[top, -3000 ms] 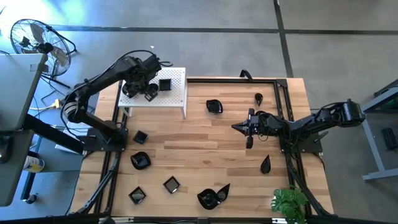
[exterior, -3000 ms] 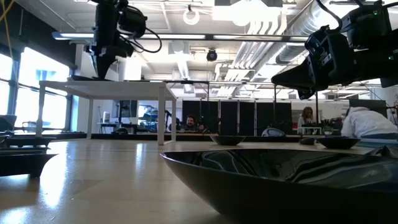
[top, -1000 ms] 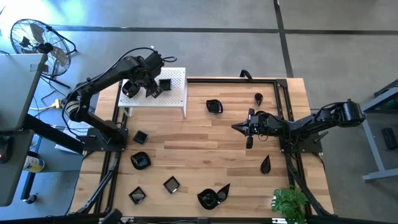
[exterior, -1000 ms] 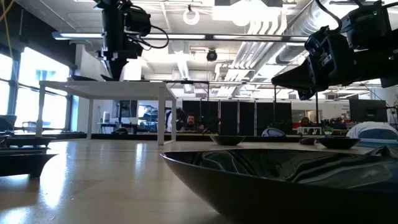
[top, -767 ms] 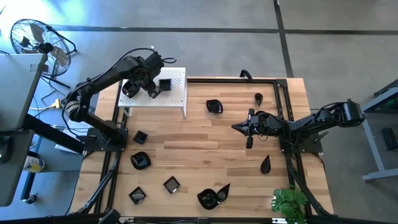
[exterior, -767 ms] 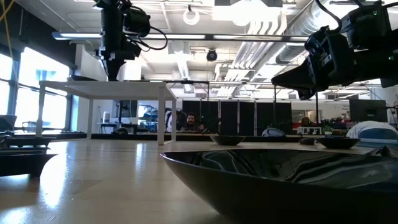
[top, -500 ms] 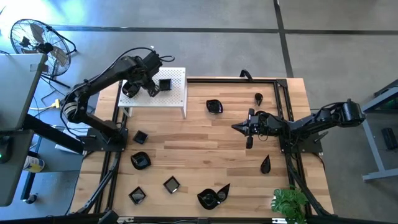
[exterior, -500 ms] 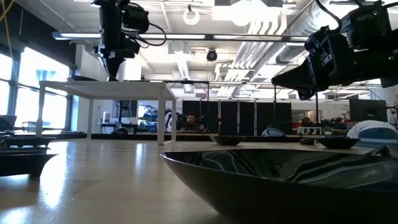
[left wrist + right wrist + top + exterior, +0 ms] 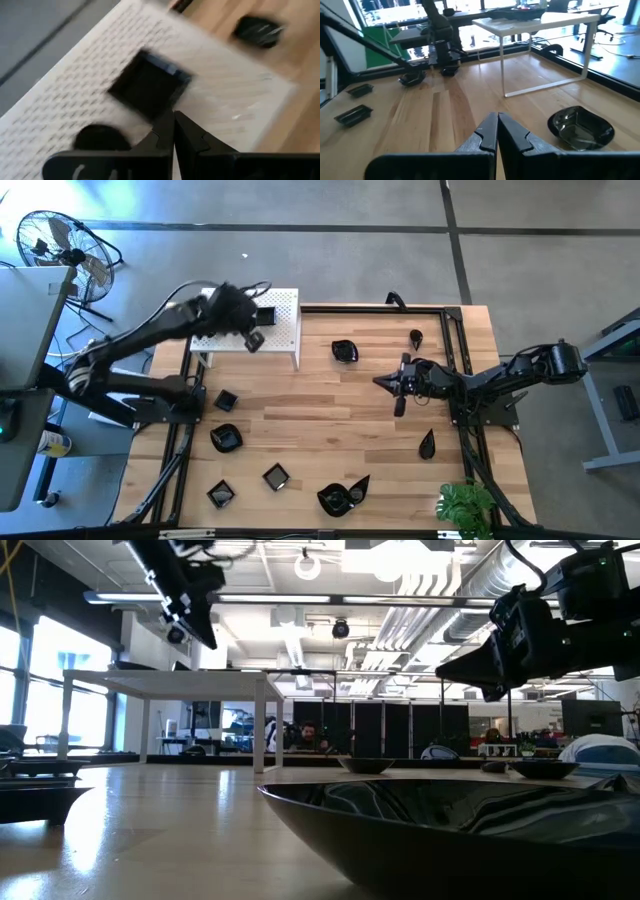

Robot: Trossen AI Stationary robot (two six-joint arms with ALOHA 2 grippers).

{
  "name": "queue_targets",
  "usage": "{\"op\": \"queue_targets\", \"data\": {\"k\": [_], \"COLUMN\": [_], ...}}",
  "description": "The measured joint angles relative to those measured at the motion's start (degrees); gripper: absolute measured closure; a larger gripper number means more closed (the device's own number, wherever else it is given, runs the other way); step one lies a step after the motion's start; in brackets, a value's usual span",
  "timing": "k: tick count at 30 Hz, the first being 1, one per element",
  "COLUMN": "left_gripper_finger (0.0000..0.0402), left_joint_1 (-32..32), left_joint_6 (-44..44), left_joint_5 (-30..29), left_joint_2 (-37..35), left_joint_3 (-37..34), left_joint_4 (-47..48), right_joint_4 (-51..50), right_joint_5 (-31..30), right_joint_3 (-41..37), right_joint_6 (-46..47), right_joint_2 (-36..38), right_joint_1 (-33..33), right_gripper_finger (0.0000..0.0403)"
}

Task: Pick & Place Mini shaped plates
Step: Stack the black leaf shaped plate on top of the stacked black leaf shaped plates on the shelf

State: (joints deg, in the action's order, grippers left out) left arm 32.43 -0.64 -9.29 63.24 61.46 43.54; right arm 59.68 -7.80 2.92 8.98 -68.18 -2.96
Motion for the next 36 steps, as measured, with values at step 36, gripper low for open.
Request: {"op": "queue_targets", "data": {"k": [36], "left_gripper_finger": [0.0401], "left_joint_1": [-22.7], "left_joint_6": [2.9], "left_joint_5": [0.7], "left_joint_2": [-22.9], "left_joint_3": [-35.5], "left_joint_4": [-46.5], "right_joint_4": [-95.6], "right_joint_5": [-13.6], "right_joint_3": [32.7], "right_joint_6": [22.7], "right_joint_2": [0.2], "right_joint_1": [0.0], "right_gripper_finger": [0.0254]}}
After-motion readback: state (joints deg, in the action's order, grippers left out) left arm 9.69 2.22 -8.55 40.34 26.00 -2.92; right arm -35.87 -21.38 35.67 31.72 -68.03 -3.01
